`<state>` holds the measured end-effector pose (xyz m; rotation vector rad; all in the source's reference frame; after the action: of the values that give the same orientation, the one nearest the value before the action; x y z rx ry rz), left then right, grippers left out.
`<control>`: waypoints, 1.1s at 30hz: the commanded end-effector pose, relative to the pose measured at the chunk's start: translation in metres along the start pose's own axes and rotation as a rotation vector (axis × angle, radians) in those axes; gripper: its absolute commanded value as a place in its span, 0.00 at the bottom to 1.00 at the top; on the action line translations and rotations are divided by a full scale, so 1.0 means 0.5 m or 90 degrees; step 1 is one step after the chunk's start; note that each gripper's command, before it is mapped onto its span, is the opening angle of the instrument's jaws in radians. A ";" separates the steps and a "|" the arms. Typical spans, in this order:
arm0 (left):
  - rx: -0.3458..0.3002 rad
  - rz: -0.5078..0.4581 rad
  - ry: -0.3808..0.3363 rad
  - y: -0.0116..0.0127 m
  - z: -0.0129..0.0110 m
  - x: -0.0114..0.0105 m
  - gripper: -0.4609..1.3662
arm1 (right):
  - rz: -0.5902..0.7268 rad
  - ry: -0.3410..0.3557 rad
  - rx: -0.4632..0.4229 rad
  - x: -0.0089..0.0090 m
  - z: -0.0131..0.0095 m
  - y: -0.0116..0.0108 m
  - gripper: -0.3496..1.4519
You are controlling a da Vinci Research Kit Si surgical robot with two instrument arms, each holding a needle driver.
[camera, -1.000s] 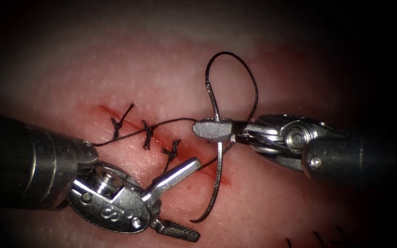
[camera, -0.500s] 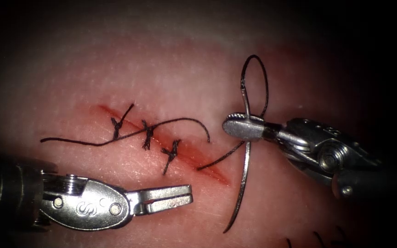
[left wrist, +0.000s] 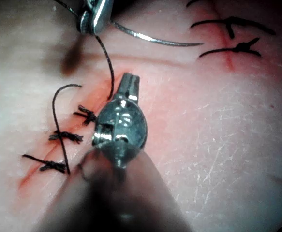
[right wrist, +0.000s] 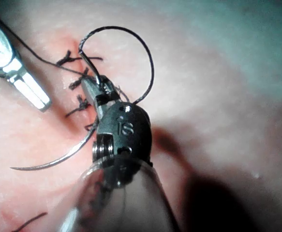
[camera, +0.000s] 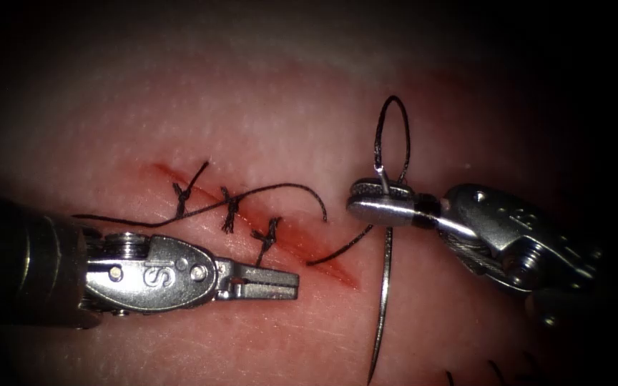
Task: Wound Closure
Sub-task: Insert the left gripper into the wound
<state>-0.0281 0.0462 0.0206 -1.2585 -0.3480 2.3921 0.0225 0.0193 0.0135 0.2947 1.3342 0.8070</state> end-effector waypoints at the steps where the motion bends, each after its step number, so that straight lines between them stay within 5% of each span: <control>1: 0.010 0.015 -0.027 -0.0009 0.0012 -0.0001 0.06 | -0.015 0.001 -0.005 0.0001 0.0000 -0.0003 0.00; 14: -0.006 0.084 -0.182 -0.0031 0.0116 -0.0080 0.06 | -0.092 0.012 -0.005 0.0016 0.0010 -0.0041 0.00; 33: -0.054 0.084 -0.270 -0.0088 0.0187 -0.0158 0.06 | -0.117 0.014 0.006 0.0021 0.0022 -0.0062 0.00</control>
<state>-0.0307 0.0460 0.0337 -0.8075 -0.5044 2.7830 0.0247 0.0180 0.0109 0.1729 1.3678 0.6413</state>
